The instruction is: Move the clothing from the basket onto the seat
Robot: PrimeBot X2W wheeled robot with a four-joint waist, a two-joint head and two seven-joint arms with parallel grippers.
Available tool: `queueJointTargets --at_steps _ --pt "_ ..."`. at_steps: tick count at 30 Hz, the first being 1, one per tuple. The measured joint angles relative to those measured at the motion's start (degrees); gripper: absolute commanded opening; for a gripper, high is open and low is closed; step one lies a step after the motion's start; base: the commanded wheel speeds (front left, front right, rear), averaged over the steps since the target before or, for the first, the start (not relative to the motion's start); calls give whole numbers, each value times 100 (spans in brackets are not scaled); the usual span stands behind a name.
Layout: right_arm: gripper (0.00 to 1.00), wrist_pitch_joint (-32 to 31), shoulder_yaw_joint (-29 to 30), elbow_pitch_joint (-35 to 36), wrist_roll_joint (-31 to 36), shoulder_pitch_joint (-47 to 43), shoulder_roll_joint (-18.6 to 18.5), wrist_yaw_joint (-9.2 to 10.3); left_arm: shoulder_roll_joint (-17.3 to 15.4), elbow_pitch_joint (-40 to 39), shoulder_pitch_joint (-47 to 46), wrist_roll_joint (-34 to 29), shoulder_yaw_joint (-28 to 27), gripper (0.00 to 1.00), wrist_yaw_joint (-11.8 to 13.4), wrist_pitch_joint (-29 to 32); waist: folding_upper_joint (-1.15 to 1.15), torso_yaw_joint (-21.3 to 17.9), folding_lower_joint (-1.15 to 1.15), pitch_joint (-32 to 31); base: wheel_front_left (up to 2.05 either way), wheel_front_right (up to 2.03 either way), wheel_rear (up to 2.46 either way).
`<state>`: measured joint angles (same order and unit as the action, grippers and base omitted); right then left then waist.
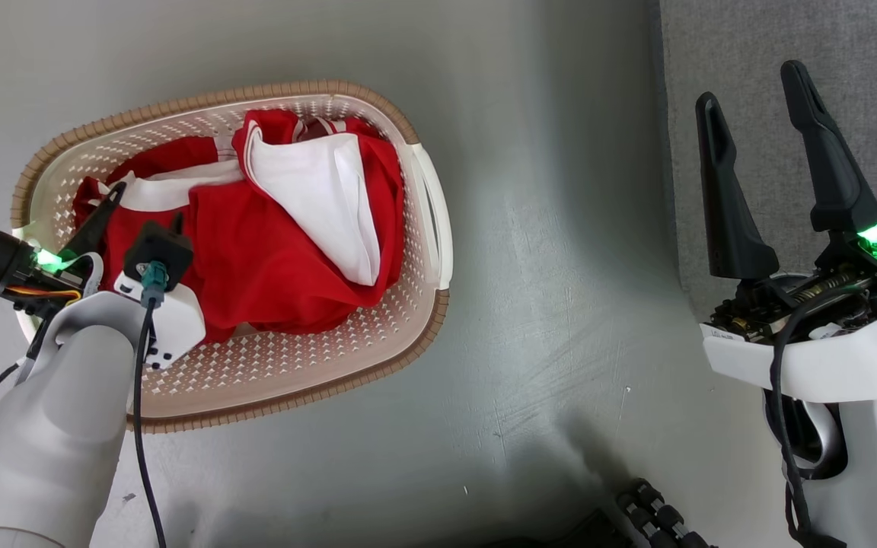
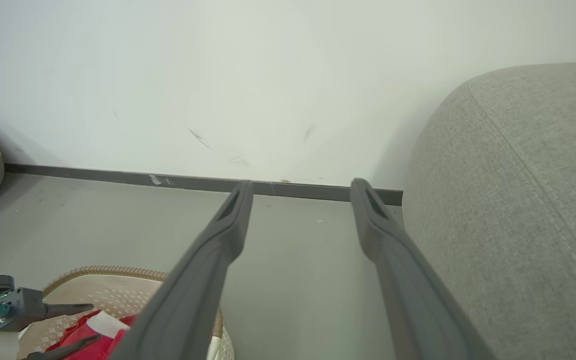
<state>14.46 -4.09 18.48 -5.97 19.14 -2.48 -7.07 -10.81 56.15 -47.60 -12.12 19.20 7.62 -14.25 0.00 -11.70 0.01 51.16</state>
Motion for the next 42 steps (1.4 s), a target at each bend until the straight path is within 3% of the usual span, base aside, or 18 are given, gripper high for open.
queueJointTargets --at_steps 16,17,18,19,20,42 --pt "100 0 -40 36 0 136 -2 0 12 511 -450 9 -108 98 238 311 0 -40 0 305 0 0 0" --pt "100 0 -37 36 0 136 -2 0 20 539 -476 12 -107 55 238 314 0 -45 0 320 0 0 0" --pt "100 0 -35 36 0 137 -1 0 32 559 -492 15 -103 38 238 320 0 -49 0 333 0 0 0" --pt "100 0 -27 35 0 137 -2 0 55 566 -500 15 -100 10 240 319 0 -53 0 345 0 0 0" --pt "100 0 -16 33 0 138 -2 0 74 569 -516 16 -100 0 241 316 0 -54 0 353 0 0 0" --pt "100 0 -15 -238 -59 467 -8 0 628 326 -414 382 -112 0 123 -4 0 132 0 6 0 0 0"
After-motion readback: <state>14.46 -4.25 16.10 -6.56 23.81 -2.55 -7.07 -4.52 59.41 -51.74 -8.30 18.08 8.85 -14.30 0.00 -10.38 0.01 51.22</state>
